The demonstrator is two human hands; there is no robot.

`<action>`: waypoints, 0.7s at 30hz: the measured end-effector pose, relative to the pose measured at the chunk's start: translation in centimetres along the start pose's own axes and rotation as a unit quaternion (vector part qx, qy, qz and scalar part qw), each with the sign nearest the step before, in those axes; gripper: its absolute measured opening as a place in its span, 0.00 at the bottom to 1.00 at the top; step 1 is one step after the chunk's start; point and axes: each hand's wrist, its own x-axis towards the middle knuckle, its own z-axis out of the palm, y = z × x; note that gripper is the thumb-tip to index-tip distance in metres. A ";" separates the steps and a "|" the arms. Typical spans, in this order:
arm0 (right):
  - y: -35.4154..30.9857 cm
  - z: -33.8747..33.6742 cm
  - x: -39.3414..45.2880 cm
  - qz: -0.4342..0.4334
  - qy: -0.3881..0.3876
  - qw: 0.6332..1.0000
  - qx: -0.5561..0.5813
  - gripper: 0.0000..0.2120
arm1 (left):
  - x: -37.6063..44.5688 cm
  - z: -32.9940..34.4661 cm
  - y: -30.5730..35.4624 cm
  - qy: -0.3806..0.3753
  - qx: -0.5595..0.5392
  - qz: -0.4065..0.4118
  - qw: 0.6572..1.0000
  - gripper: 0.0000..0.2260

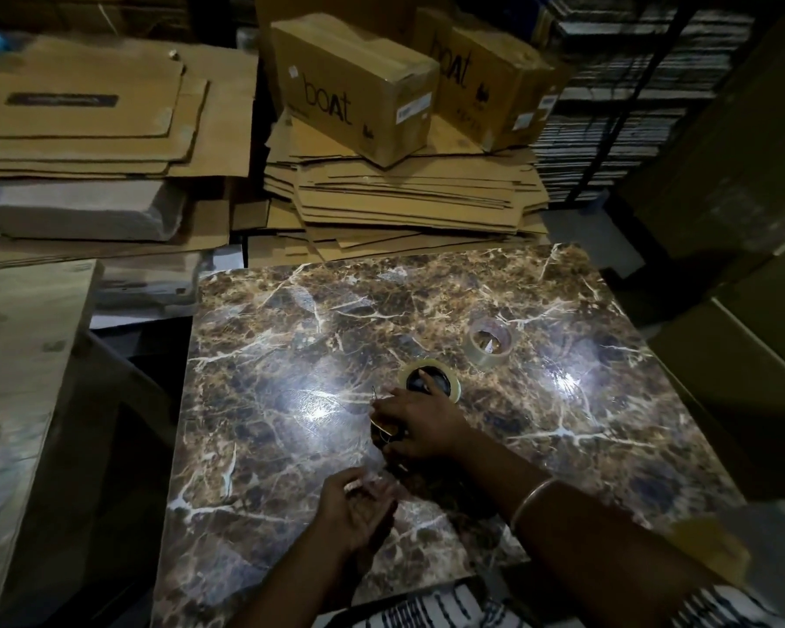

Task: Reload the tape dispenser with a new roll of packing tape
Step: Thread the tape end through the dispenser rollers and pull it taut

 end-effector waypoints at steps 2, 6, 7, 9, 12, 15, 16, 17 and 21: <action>-0.1 -0.2 -0.1 0.005 -0.010 1.000 0.003 0.30 | -0.5 0.0 0.8 -0.006 0.010 -0.024 1.000 0.08; 0.1 -0.3 -0.4 0.015 -0.031 0.999 0.005 0.33 | -0.2 -1.5 2.1 -0.011 0.107 -0.055 0.993 0.11; 0.1 -0.3 -0.4 0.018 -0.035 0.999 0.005 0.34 | 0.1 -2.0 2.5 -0.010 0.136 -0.059 0.989 0.11; 0.1 -0.2 -0.5 0.025 -0.042 0.999 0.012 0.35 | 0.2 -2.3 3.6 -0.009 0.183 -0.066 0.981 0.11; 0.2 0.1 -0.8 0.036 -0.032 0.998 0.035 0.35 | 0.4 -1.9 5.2 -0.006 0.245 -0.064 0.967 0.11; 0.7 0.6 -2.0 0.046 0.020 0.998 0.050 0.36 | 1.1 -1.3 6.6 0.008 0.303 -0.060 0.951 0.10; 0.9 0.7 -2.6 0.053 0.041 0.995 0.067 0.36 | 1.4 -1.2 7.0 0.013 0.320 -0.058 0.946 0.10; 1.2 0.7 -3.3 0.064 0.062 0.992 0.087 0.36 | 1.5 -1.1 7.4 0.019 0.334 -0.057 0.941 0.10; 2.7 2.1 -5.9 0.140 0.182 0.965 0.125 0.31 | 1.8 -0.8 9.2 0.033 0.378 -0.066 0.923 0.12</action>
